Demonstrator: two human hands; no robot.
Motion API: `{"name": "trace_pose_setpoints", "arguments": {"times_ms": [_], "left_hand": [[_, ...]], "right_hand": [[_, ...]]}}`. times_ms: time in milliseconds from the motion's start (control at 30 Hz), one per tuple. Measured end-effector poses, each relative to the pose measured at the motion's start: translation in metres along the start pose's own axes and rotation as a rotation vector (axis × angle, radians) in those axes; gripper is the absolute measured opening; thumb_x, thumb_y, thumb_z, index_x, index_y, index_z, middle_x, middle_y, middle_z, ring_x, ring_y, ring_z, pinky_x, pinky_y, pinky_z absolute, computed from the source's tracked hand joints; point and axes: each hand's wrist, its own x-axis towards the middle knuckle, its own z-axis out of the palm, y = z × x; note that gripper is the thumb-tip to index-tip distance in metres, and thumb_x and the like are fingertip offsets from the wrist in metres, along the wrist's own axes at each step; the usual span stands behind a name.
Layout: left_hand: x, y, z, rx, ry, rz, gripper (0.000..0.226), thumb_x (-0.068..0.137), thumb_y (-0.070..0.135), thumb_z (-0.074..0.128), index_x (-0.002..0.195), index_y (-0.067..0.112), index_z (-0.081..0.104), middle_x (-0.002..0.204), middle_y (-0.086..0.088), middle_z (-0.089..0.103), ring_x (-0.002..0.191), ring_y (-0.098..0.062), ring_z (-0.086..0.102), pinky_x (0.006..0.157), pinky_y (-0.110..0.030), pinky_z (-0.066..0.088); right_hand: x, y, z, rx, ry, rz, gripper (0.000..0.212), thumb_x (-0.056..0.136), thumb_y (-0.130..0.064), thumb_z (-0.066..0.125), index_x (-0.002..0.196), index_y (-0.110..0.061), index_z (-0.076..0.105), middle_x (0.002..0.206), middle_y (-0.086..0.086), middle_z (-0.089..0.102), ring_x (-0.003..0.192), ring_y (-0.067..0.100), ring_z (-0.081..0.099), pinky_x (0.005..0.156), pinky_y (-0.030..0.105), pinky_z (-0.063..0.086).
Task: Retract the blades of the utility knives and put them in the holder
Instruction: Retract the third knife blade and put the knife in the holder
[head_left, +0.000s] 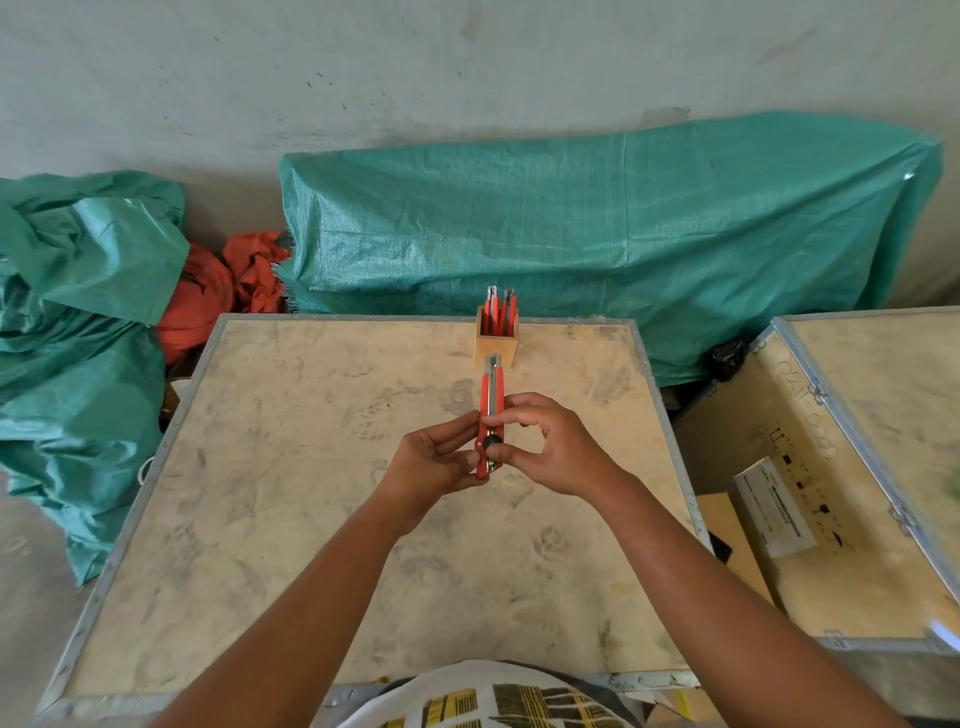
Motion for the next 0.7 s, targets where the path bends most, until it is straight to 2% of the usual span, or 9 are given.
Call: {"name": "trace_pose_setpoints", "arguments": {"times_ms": [100,200,267,367,433,600,700], "left_hand": [[-0.002,0.001,0.003,0.011,-0.017,0.012,0.050,0.089,-0.012,0.061,0.133,0.013,0.061,0.129,-0.001,0.069,0.103,-0.032,0.073,0.084,-0.038,0.062],[-0.006,0.001,0.005,0.014,-0.022,0.011,0.051,0.088,-0.009,0.065,0.134,0.012,0.060,0.127,-0.001,0.070,0.104,-0.033,0.073,0.085,-0.039,0.061],[-0.008,0.000,0.005,0.010,-0.010,0.008,0.050,0.088,-0.009,0.065,0.134,0.011,0.061,0.124,0.001,0.072,0.103,-0.032,0.073,0.084,-0.039,0.062],[-0.011,-0.001,0.002,0.010,-0.002,0.016,0.050,0.089,-0.012,0.062,0.133,0.012,0.061,0.124,0.001,0.072,0.102,-0.032,0.074,0.082,-0.038,0.062],[-0.014,0.000,0.003,0.017,-0.014,0.027,0.051,0.090,-0.013,0.061,0.132,0.015,0.061,0.125,0.001,0.071,0.102,-0.031,0.074,0.082,-0.037,0.062],[-0.019,0.002,0.007,0.025,-0.006,0.038,0.050,0.087,-0.009,0.065,0.132,0.013,0.062,0.127,0.000,0.070,0.101,-0.029,0.074,0.081,-0.036,0.062],[-0.022,0.004,0.007,0.041,-0.006,0.030,0.051,0.088,-0.012,0.063,0.132,0.014,0.062,0.124,0.000,0.072,0.100,-0.029,0.075,0.080,-0.036,0.063]], "right_hand": [[0.000,0.003,0.001,0.018,0.016,0.026,0.023,0.078,-0.030,0.085,0.099,-0.025,0.079,0.121,-0.008,0.065,0.115,0.004,0.060,0.096,0.017,0.045],[-0.001,0.002,0.003,-0.004,0.037,0.024,0.027,0.073,-0.038,0.088,0.092,-0.023,0.076,0.114,-0.008,0.065,0.106,0.005,0.061,0.090,0.021,0.050],[-0.003,0.000,0.002,0.016,0.020,0.017,0.029,0.073,-0.038,0.087,0.096,-0.024,0.076,0.115,-0.010,0.066,0.105,0.002,0.059,0.087,0.013,0.047],[-0.007,-0.003,-0.002,0.045,-0.011,0.008,0.029,0.078,-0.030,0.085,0.106,-0.027,0.078,0.122,-0.012,0.065,0.108,-0.012,0.055,0.087,0.000,0.038],[-0.008,-0.003,-0.001,0.050,0.016,0.003,0.024,0.078,-0.026,0.086,0.101,-0.024,0.080,0.121,-0.009,0.066,0.110,-0.012,0.056,0.087,-0.002,0.037],[-0.012,-0.009,0.005,0.052,0.125,-0.006,0.027,0.069,-0.031,0.091,0.087,-0.017,0.076,0.112,-0.007,0.068,0.098,-0.005,0.058,0.077,0.003,0.041],[-0.015,-0.012,0.004,0.113,0.144,0.031,0.024,0.076,-0.034,0.086,0.094,-0.022,0.076,0.111,-0.010,0.070,0.096,-0.002,0.061,0.072,0.010,0.044]]}}
